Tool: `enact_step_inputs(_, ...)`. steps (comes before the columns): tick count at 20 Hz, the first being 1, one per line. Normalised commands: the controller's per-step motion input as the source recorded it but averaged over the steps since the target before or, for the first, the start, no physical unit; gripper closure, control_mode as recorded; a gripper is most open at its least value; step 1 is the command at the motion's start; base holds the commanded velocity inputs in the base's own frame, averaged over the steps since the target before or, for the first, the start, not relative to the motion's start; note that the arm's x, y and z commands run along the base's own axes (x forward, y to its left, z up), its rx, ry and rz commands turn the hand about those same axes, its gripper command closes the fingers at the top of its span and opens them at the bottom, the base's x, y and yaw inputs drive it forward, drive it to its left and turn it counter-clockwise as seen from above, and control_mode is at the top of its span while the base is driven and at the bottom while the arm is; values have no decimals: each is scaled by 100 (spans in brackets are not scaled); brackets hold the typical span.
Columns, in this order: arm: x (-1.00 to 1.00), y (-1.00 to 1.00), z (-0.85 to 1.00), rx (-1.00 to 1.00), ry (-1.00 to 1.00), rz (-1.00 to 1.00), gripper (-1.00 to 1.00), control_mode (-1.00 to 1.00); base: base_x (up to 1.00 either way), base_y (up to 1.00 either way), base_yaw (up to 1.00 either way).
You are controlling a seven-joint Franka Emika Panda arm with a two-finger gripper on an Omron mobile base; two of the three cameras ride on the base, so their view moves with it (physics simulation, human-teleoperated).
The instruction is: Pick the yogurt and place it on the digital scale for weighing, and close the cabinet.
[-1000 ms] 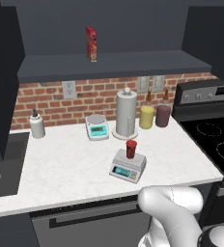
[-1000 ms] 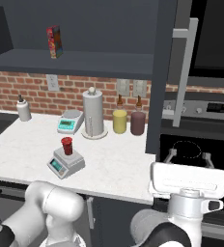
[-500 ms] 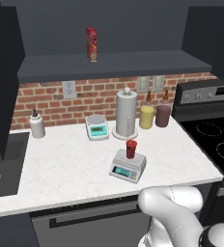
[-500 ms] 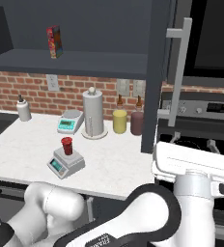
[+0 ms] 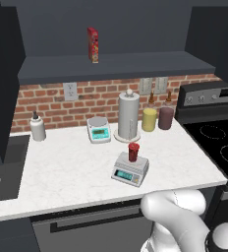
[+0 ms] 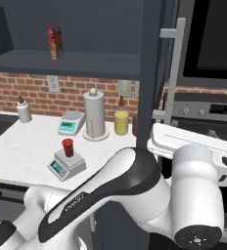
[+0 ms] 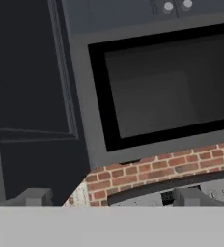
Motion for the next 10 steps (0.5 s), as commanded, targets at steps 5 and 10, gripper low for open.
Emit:
enact_step_inputs(5, 11, 62, 31, -15, 6, 0, -100, -100, 0, 0, 0)
enact_step_inputs(10, 27, 91, 13, -16, -9, 0, -100, -100, 0, 0, 0)
